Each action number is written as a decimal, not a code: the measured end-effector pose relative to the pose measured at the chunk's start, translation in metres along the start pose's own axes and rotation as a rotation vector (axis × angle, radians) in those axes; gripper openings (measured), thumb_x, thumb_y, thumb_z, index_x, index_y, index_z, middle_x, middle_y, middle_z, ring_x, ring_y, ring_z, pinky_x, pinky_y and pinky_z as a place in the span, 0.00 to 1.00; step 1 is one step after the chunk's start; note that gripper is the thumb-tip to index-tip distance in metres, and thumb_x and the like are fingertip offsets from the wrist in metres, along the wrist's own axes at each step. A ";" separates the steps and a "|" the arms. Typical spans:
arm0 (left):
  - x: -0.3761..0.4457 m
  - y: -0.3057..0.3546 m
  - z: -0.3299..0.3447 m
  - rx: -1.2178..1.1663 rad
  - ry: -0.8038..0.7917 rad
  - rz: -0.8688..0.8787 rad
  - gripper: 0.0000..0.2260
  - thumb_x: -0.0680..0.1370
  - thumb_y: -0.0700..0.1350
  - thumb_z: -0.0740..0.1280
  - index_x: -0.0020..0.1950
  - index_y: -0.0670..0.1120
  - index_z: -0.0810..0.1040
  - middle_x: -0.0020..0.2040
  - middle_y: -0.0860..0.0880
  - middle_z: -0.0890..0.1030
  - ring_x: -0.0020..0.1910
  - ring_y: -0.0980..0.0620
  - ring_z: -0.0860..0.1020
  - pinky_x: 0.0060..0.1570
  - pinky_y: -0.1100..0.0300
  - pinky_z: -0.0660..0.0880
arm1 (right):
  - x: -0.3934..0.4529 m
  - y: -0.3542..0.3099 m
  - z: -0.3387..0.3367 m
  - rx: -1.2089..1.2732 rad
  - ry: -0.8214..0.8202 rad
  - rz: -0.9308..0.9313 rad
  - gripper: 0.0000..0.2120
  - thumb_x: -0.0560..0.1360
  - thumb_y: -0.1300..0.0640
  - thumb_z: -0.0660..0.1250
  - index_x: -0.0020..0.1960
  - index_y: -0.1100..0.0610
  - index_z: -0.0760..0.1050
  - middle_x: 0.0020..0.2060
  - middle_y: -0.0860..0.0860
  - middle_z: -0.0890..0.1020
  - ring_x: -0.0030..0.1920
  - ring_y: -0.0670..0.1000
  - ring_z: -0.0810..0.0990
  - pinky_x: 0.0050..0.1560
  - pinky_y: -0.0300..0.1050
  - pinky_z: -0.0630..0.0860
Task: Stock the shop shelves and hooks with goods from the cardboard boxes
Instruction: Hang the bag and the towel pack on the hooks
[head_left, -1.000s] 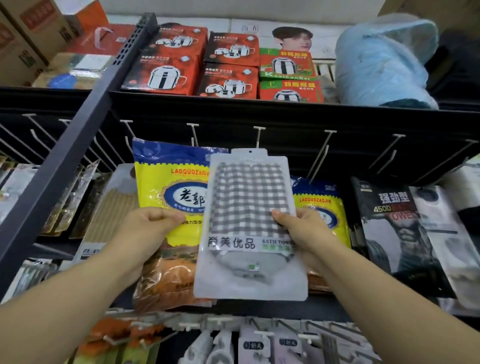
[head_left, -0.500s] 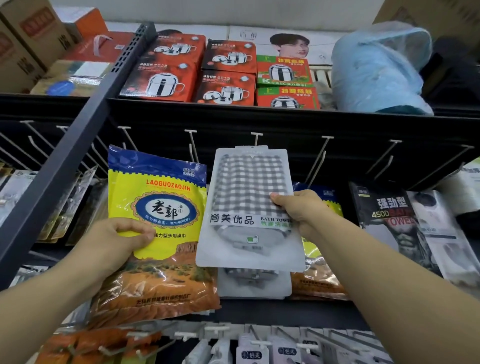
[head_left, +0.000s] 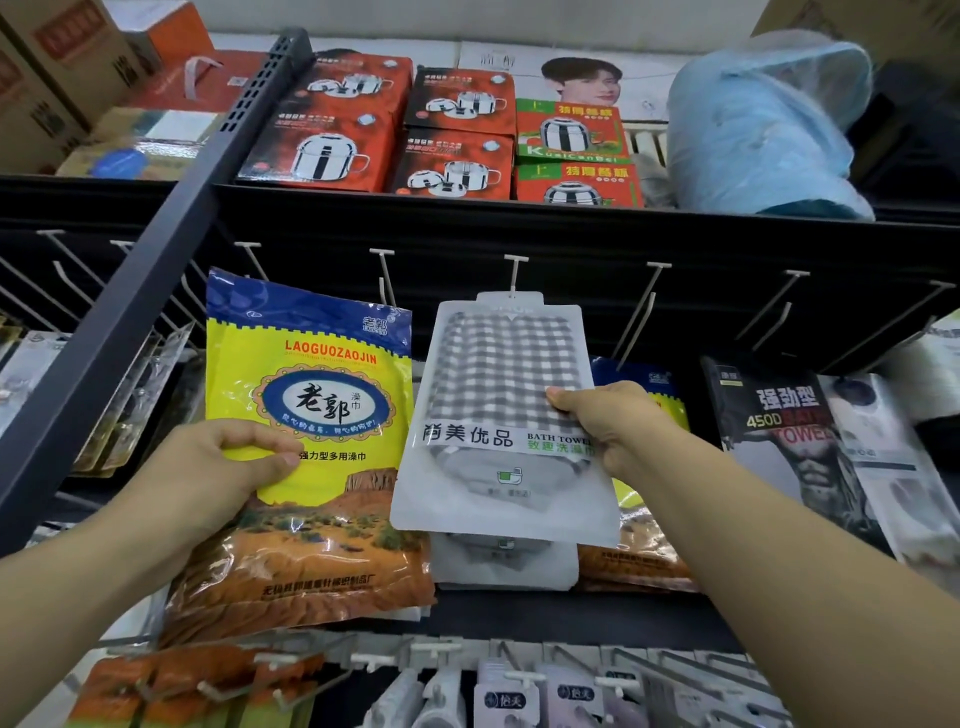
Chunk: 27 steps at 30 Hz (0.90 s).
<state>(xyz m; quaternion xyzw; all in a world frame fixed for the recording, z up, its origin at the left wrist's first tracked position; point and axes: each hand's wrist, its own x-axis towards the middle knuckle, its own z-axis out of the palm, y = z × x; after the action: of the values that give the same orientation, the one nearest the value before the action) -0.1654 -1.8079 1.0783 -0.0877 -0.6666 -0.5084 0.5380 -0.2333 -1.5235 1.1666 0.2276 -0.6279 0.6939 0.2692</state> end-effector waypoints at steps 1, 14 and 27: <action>-0.001 0.001 0.000 -0.003 -0.002 0.004 0.04 0.73 0.39 0.72 0.41 0.48 0.84 0.45 0.48 0.82 0.29 0.49 0.71 0.34 0.59 0.69 | 0.000 0.001 -0.001 -0.001 -0.001 0.000 0.12 0.71 0.62 0.74 0.50 0.67 0.77 0.41 0.61 0.84 0.35 0.58 0.84 0.27 0.48 0.79; 0.014 -0.009 0.008 -0.186 -0.006 0.003 0.25 0.72 0.31 0.70 0.66 0.46 0.69 0.52 0.44 0.82 0.44 0.41 0.81 0.41 0.46 0.80 | 0.012 0.014 -0.004 0.001 -0.015 -0.021 0.12 0.71 0.62 0.74 0.51 0.65 0.77 0.40 0.60 0.84 0.37 0.58 0.84 0.38 0.52 0.82; 0.025 -0.022 0.011 -0.184 -0.006 0.021 0.21 0.72 0.32 0.71 0.61 0.46 0.73 0.48 0.45 0.83 0.44 0.43 0.81 0.38 0.53 0.77 | 0.033 0.040 0.003 -0.147 -0.001 0.032 0.15 0.73 0.60 0.72 0.54 0.66 0.73 0.45 0.62 0.83 0.40 0.59 0.83 0.36 0.52 0.81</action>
<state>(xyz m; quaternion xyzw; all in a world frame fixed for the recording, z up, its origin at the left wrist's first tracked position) -0.1977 -1.8204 1.0868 -0.1454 -0.6179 -0.5614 0.5310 -0.2848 -1.5267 1.1585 0.1974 -0.6811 0.6499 0.2735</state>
